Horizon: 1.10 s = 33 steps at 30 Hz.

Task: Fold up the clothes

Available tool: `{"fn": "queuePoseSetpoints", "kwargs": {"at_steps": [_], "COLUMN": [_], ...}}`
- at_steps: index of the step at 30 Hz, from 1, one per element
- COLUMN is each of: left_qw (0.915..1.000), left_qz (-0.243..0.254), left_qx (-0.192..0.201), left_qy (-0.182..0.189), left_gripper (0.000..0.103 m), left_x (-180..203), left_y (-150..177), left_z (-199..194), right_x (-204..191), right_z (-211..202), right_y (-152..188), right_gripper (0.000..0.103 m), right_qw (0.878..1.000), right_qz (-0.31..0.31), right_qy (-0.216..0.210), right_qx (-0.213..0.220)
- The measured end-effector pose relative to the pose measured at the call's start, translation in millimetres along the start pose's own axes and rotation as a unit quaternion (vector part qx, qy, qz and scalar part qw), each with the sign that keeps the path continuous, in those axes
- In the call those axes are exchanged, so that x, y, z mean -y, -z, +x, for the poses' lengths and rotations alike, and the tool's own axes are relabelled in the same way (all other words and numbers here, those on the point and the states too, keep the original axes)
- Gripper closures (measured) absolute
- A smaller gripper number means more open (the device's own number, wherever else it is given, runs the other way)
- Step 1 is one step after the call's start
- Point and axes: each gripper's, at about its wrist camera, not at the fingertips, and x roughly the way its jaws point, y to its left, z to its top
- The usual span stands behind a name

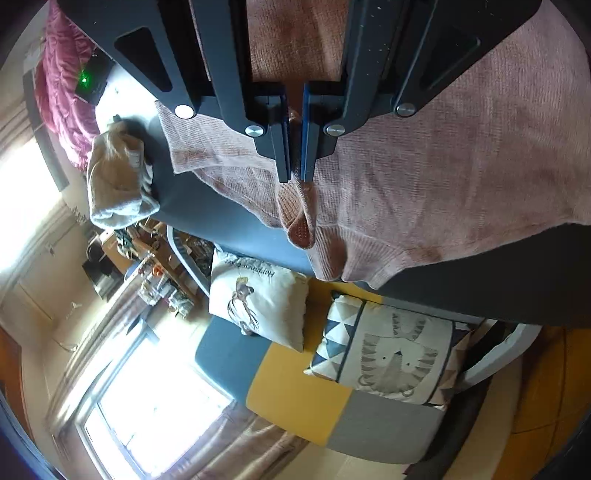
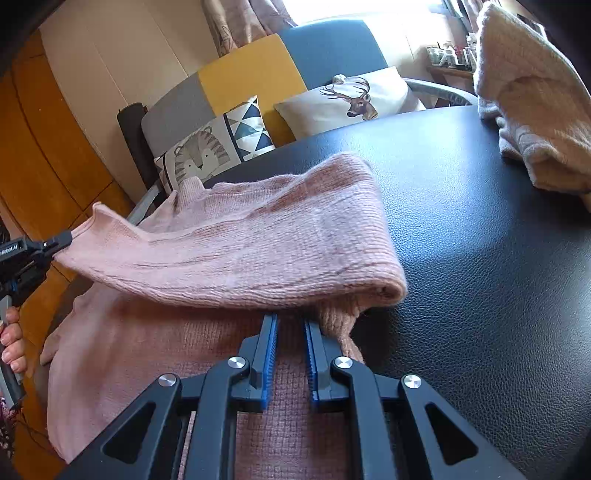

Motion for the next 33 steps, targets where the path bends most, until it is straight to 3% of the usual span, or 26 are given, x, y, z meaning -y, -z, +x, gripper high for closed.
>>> {"fn": "queuePoseSetpoints", "kwargs": {"at_steps": [5, 13, 19, 24, 28, 33], "left_qw": [0.9998, 1.0, 0.9998, 0.998, 0.9951, 0.9976], "left_qz": [-0.01, 0.001, -0.011, -0.018, -0.041, -0.025], "left_qx": [0.02, 0.003, -0.007, -0.033, -0.051, -0.016], "left_qy": [0.003, -0.007, -0.014, -0.05, -0.074, -0.062], "left_gripper": [0.099, 0.099, 0.099, 0.099, 0.099, 0.098], "left_x": [-9.9, -14.9, -26.4, -43.3, -67.2, -69.9], "left_y": [-9.0, 2.7, 13.7, 43.6, 78.2, 92.5], "left_z": [-19.0, -18.4, -14.2, 2.6, 17.6, 12.6], "right_x": [4.3, -11.1, 4.6, 25.9, 37.7, 34.8], "right_z": [-3.7, 1.6, 1.0, 0.3, -1.5, -14.4], "right_y": [-3.7, -22.4, -30.5, -28.8, -27.6, -24.6], "right_gripper": [0.091, 0.092, 0.093, 0.099, 0.102, 0.101], "right_qw": [1.0, 0.999, 0.999, 0.997, 0.997, 0.999], "right_qz": [0.013, -0.029, 0.001, 0.045, 0.067, 0.049], "right_qy": [-0.006, 0.018, 0.034, 0.055, 0.038, 0.024], "right_qx": [-0.001, -0.015, -0.004, 0.005, 0.009, 0.004]}}
